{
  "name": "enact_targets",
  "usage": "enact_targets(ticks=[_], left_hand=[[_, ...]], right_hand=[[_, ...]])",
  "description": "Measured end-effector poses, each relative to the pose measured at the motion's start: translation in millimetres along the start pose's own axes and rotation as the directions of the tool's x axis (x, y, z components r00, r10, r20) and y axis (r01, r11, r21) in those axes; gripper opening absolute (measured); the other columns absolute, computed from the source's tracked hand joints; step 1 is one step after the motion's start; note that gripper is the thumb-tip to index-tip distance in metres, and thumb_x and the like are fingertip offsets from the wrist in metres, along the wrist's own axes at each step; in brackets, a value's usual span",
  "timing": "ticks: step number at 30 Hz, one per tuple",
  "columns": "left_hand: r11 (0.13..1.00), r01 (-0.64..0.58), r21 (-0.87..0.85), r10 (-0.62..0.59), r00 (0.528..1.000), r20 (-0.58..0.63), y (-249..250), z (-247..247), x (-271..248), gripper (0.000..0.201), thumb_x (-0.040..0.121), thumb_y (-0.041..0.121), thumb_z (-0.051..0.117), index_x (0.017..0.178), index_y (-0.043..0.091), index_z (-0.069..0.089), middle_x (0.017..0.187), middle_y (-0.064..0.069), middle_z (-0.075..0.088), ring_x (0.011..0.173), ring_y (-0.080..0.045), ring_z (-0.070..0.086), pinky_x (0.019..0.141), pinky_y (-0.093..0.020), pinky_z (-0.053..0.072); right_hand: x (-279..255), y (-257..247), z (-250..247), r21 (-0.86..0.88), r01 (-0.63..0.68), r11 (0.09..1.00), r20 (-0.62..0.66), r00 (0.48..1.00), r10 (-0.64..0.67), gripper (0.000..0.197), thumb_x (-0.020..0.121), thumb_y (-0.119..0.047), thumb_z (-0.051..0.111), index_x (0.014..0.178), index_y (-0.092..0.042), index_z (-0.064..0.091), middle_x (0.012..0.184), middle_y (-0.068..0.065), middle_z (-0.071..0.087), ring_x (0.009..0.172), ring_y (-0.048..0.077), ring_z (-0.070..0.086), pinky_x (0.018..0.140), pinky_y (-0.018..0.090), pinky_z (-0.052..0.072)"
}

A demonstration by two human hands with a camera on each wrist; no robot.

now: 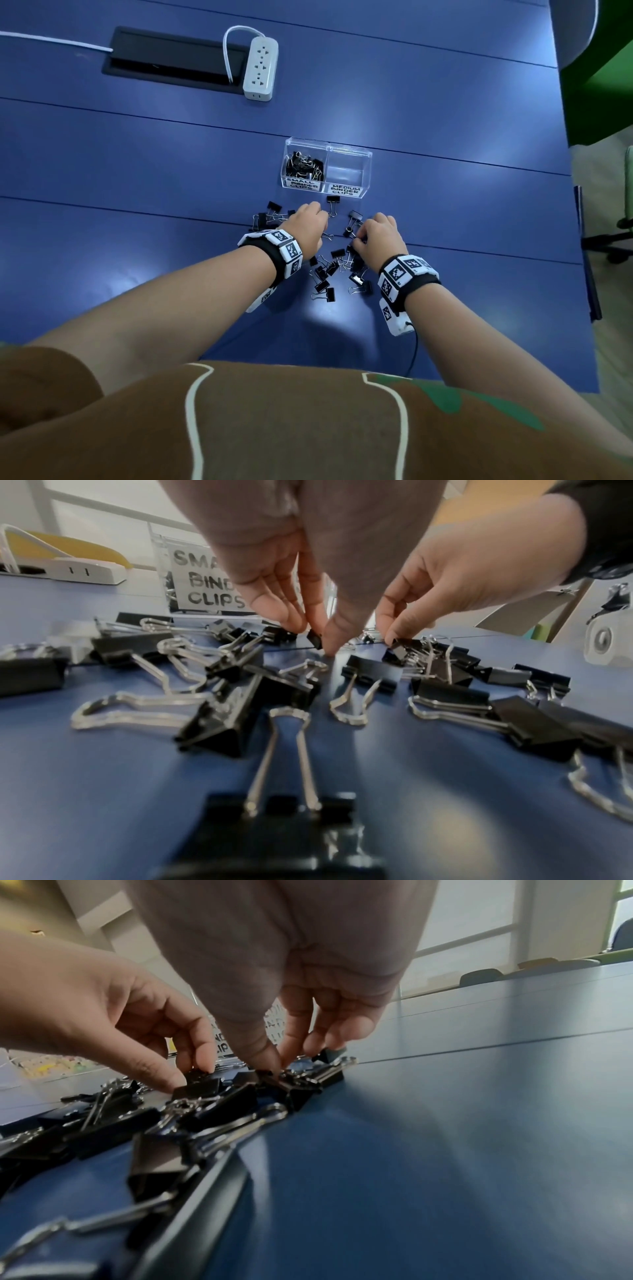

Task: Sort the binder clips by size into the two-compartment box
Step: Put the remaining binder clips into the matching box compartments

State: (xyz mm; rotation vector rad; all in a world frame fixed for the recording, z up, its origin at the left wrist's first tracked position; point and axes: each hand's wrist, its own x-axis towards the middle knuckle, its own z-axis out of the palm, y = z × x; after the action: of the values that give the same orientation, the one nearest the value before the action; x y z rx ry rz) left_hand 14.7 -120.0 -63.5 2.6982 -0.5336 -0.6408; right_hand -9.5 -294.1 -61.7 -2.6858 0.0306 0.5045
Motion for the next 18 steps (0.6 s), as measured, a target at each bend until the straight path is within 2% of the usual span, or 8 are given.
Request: enact_targets(ticks=[5, 10, 12, 15, 18], left_hand=[[0.999, 0.008, -0.051, -0.007, 0.999, 0.033, 3.5, -0.9, -3.2, 0.021, 0.08, 0.003, 0.054, 0.101, 0.006, 0.052, 0.109, -0.012, 0.052, 0.102, -0.029, 0.048, 0.092, -0.039, 0.045], [0.989, 0.035, -0.145, -0.024, 0.997, 0.074, 3.9, -2.0, -5.2, 0.019, 0.08, 0.0, 0.051, 0.096, 0.011, 0.052, 0.104, -0.008, 0.058, 0.093, -0.026, 0.054, 0.086, -0.041, 0.048], [0.983, 0.051, -0.176, -0.039, 0.997, 0.072, 3.7, -1.1, -6.7, 0.018, 0.082, 0.003, 0.052, 0.097, 0.013, 0.052, 0.1, -0.005, 0.057, 0.087, -0.024, 0.053, 0.082, -0.04, 0.049], [0.963, 0.041, -0.268, -0.047, 0.999, -0.018, 3.7, -3.9, -8.4, 0.017, 0.084, 0.006, 0.053, 0.1, 0.011, 0.053, 0.089, 0.001, 0.049, 0.081, -0.022, 0.051, 0.077, -0.034, 0.046], [0.926, 0.046, -0.374, -0.109, 0.983, -0.149, 1.3, -17.2, -4.3, 0.015, 0.084, 0.006, 0.052, 0.097, 0.01, 0.056, 0.084, 0.003, 0.047, 0.072, -0.017, 0.047, 0.072, -0.033, 0.046]], right_hand=[[-0.5, 0.3, -1.4, 0.012, 0.011, 1.0, 0.022, 1.0, -0.011, 0.013, 0.083, -0.016, 0.058, 0.091, -0.006, 0.06, 0.103, 0.011, 0.052, 0.107, 0.029, 0.042, 0.091, 0.034, 0.043], [2.6, -4.4, 2.3, 0.01, -0.003, 1.0, 0.006, 1.0, 0.003, 0.038, 0.085, -0.036, 0.063, 0.11, -0.009, 0.055, 0.11, 0.008, 0.053, 0.113, 0.026, 0.041, 0.094, 0.034, 0.04], [5.7, -9.3, 3.6, 0.013, -0.001, 1.0, 0.006, 1.0, 0.001, 0.036, 0.087, -0.034, 0.061, 0.111, -0.008, 0.055, 0.113, 0.009, 0.053, 0.115, 0.027, 0.041, 0.095, 0.036, 0.041], [8.4, -15.1, 5.1, 0.022, 0.006, 1.0, 0.026, 1.0, -0.007, 0.028, 0.086, -0.028, 0.061, 0.104, -0.008, 0.054, 0.11, 0.01, 0.053, 0.113, 0.026, 0.041, 0.091, 0.036, 0.042], [6.4, -18.1, 3.3, 0.051, 0.045, 0.998, 0.05, 0.998, -0.047, 0.017, 0.082, -0.02, 0.062, 0.089, -0.012, 0.049, 0.101, 0.008, 0.053, 0.104, 0.025, 0.043, 0.08, 0.029, 0.038]])
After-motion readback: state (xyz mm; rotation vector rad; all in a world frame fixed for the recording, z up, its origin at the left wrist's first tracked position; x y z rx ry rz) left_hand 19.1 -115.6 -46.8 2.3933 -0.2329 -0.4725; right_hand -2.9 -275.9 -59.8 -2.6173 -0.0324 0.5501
